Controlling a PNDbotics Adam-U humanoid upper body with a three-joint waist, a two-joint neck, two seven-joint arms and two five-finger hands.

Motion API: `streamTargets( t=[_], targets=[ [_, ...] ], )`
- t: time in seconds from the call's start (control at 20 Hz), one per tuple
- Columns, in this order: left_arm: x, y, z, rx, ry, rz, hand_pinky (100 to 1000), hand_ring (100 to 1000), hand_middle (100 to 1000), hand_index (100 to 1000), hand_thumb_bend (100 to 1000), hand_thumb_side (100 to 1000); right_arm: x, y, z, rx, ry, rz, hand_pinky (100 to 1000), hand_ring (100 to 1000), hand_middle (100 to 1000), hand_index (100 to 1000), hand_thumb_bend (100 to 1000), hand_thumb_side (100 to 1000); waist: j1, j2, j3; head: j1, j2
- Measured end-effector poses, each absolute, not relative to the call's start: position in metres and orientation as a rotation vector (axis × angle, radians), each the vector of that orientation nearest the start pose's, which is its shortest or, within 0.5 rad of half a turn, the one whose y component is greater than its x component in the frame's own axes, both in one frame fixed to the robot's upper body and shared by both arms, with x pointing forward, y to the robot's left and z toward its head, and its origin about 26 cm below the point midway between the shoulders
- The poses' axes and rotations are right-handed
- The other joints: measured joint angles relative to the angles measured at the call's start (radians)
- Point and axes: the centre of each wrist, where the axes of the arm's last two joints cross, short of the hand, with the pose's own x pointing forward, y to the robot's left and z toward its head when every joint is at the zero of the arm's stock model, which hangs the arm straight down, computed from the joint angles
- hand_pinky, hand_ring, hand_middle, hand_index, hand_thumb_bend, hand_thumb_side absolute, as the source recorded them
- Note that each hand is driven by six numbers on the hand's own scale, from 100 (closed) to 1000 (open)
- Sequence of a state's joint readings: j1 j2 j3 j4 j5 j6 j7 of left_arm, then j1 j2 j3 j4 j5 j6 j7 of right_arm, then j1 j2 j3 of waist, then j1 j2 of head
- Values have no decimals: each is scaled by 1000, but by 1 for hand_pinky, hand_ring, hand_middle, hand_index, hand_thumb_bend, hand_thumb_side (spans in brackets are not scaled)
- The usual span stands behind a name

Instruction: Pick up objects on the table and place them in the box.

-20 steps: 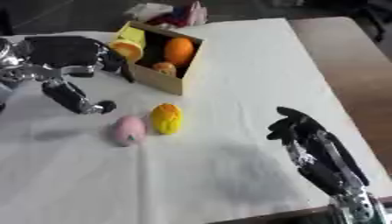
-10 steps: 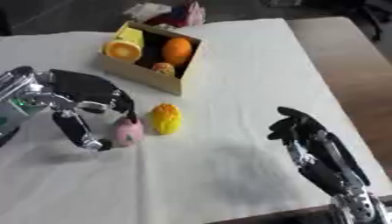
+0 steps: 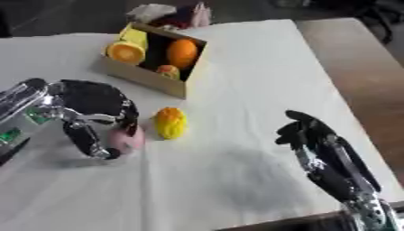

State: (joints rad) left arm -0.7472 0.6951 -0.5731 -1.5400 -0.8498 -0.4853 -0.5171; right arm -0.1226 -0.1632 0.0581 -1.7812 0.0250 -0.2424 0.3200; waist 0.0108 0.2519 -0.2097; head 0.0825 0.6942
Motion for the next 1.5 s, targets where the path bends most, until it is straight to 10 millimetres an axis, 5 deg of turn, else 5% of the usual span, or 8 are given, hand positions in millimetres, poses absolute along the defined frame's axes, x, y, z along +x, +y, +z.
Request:
streamTargets(
  t=[0.3,0.55,0.75,0.9,1.15,1.5],
  targets=[
    [388,228,192,-911,1642,2738,577,466,426,593,334,331,299,-245,82,148,-2067,587,703,624,625,882,100,580,0,0,1,-1,-1],
    [391,232,188,-893,1469,2870,727,666,633,795,464,390,299,-245,82,146,-2066,589,703,624,625,882,100,581,0,0,1,-2,-1],
    [392,233,189,-918,1403,2939,737,685,665,820,475,391,299,-245,82,145,-2066,589,703,624,625,882,100,581,0,0,2,-4,-1],
    [392,233,191,-932,1402,2944,678,611,588,768,439,379,299,-245,82,145,-2066,590,703,624,625,882,100,581,0,0,2,-5,-1],
    [389,230,196,-938,1441,2849,500,401,368,539,316,308,299,-245,82,145,-2066,590,704,624,624,882,100,582,0,0,2,-6,-1],
    [387,232,200,-1020,1665,2581,450,344,309,484,294,278,299,-245,82,144,-2066,590,704,624,624,882,100,584,0,0,4,-10,-1]
  ],
)
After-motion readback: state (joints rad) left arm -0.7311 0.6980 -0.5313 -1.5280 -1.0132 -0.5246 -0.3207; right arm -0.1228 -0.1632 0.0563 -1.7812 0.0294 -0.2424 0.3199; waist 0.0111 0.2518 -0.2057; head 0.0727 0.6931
